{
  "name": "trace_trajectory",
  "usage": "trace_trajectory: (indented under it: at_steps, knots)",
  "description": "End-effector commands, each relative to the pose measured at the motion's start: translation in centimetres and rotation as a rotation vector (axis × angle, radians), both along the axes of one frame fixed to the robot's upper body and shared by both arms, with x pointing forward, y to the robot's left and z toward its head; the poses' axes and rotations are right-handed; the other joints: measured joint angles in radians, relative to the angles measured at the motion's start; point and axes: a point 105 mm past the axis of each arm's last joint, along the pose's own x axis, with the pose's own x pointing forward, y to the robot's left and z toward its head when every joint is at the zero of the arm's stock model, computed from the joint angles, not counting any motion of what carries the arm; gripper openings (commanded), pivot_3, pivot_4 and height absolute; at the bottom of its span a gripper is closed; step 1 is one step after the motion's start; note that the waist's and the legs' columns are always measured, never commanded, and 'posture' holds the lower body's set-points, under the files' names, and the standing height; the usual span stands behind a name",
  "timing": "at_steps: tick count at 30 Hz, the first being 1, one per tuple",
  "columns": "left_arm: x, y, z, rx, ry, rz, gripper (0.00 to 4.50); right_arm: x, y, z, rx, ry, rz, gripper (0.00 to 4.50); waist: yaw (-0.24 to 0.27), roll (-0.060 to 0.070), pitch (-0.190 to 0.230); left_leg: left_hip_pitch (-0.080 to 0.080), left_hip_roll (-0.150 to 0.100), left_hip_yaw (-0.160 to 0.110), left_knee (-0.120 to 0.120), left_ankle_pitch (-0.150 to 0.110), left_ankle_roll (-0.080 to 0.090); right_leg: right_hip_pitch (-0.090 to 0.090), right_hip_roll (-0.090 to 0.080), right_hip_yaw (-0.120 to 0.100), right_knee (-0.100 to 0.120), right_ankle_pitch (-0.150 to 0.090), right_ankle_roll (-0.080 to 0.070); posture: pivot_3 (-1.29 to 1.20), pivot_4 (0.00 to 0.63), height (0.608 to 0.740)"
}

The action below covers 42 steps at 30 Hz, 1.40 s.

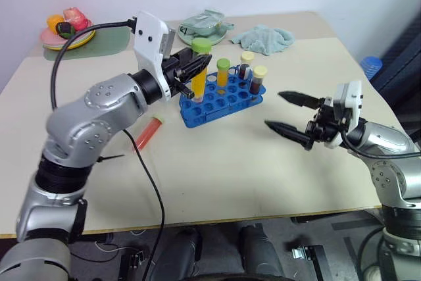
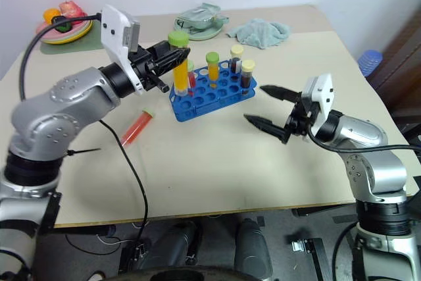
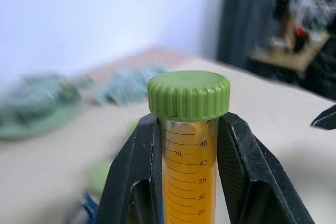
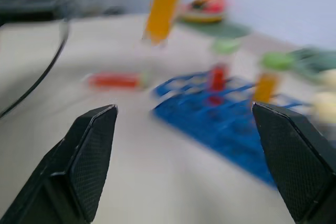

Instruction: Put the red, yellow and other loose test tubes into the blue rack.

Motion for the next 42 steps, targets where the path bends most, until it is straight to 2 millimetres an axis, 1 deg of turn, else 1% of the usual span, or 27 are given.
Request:
trace_trajectory:
  at_steps: [1, 2, 4, 5, 8, 10, 14, 19, 23, 26, 29, 33, 42]
  knots:
    - [-0.1, -1.7, -0.4, 0.009, -0.168, -0.023, 0.85, -0.5, -0.4, 1.9, 0.027, -0.073, -0.074, 4.19, 0.010, -0.001, 0.000, -0.001, 0.000, -0.001, 0.001, 0.000, 0.001, 0.001, 0.000, 0.000, -0.001, 0.000, 0.000, 0.00, 0.150, 0.740]
    - [0.1, -2.3, -0.8, -0.022, -0.158, -0.034, 0.85, -0.7, -0.4, 2.0, 0.023, -0.076, -0.081, 4.19, 0.016, -0.001, 0.000, -0.001, -0.001, -0.001, 0.002, -0.001, 0.001, 0.001, 0.000, 0.000, -0.001, 0.000, 0.000, 0.00, 0.150, 0.740]
    - [0.7, -3.7, -1.8, -0.027, -0.195, -0.035, 0.85, -0.9, -0.6, 2.2, 0.014, -0.084, -0.098, 4.19, 0.027, -0.001, 0.000, -0.001, -0.001, 0.000, 0.003, -0.001, 0.002, 0.001, 0.000, -0.001, -0.001, 0.001, 0.001, 0.00, 0.150, 0.740]
    - [0.9, -4.1, -2.0, -0.027, -0.216, -0.034, 0.85, -0.9, -0.7, 2.3, 0.012, -0.086, -0.104, 4.19, 0.026, -0.001, 0.001, -0.001, -0.001, -0.001, 0.003, -0.001, 0.002, 0.002, 0.000, -0.001, -0.002, 0.001, 0.001, 0.00, 0.150, 0.740]
    - [1.7, -5.5, -2.6, -0.088, -0.196, -0.061, 0.85, -1.2, -1.0, 2.8, 0.002, -0.093, -0.125, 4.19, 0.025, -0.001, 0.001, -0.001, -0.001, 0.000, 0.004, -0.001, 0.002, 0.002, 0.000, -0.001, -0.002, 0.001, 0.002, 0.00, 0.150, 0.740]
    - [2.6, -6.1, -2.9, -0.124, -0.161, -0.051, 0.85, -1.4, -1.3, 3.0, -0.005, -0.094, -0.133, 4.19, 0.025, -0.001, 0.001, -0.001, -0.001, 0.000, 0.003, -0.001, 0.002, 0.002, 0.000, -0.001, -0.002, 0.001, 0.002, 0.00, 0.150, 0.740]
    - [3.6, -7.2, -3.5, -0.091, -0.185, -0.036, 0.85, -2.0, -2.1, 3.0, -0.022, -0.085, -0.153, 4.19, 0.023, -0.001, 0.001, 0.000, -0.001, 0.000, 0.003, -0.002, 0.003, 0.002, 0.000, -0.001, -0.002, 0.001, 0.002, 0.00, 0.150, 0.740]
    - [4.6, -8.6, -4.2, -0.110, -0.158, -0.039, 0.85, -3.1, -3.1, 2.1, -0.067, -0.033, -0.166, 4.19, 0.026, -0.001, 0.001, 0.000, -0.001, 0.000, 0.004, -0.002, 0.003, 0.003, 0.000, -0.001, -0.002, 0.001, 0.003, 0.00, 0.150, 0.740]
    - [5.1, -9.1, -4.6, -0.130, -0.136, -0.044, 0.85, -3.7, -3.4, 1.7, -0.083, -0.009, -0.168, 4.19, 0.023, -0.002, 0.001, 0.000, -0.001, 0.000, 0.005, -0.002, 0.004, 0.003, 0.000, -0.001, -0.002, 0.002, 0.003, 0.00, 0.150, 0.740]
    - [5.4, -9.8, -5.1, -0.114, -0.126, -0.056, 0.85, -4.5, -3.7, 1.1, -0.104, 0.015, -0.174, 4.19, 0.026, -0.002, 0.001, 0.000, -0.001, 0.000, 0.005, -0.003, 0.006, 0.003, 0.000, -0.001, -0.002, 0.002, 0.003, 0.00, 0.150, 0.740]
    - [5.7, -10.2, -5.3, -0.114, -0.111, -0.065, 0.85, -5.1, -3.9, 0.8, -0.116, 0.029, -0.177, 4.19, 0.025, -0.002, 0.001, 0.000, -0.001, 0.000, 0.006, -0.003, 0.006, 0.004, 0.000, -0.001, -0.002, 0.002, 0.003, 0.00, 0.150, 0.740]
    - [5.8, -10.3, -5.6, -0.100, -0.106, -0.067, 0.85, -5.3, -3.9, 0.9, -0.116, 0.028, -0.182, 4.19, 0.024, -0.002, 0.001, 0.000, -0.001, 0.000, 0.007, -0.004, 0.007, 0.004, 0.000, -0.001, -0.002, 0.002, 0.004, 0.00, 0.150, 0.740]
    - [6.2, -9.9, -7.3, -0.059, -0.059, -0.040, 0.85, -5.1, -3.8, 0.9, -0.108, 0.023, -0.180, 4.19, 0.025, -0.002, 0.001, 0.000, -0.001, 0.000, 0.009, -0.004, 0.007, 0.005, 0.000, -0.001, -0.002, 0.002, 0.004, 0.00, 0.150, 0.740]
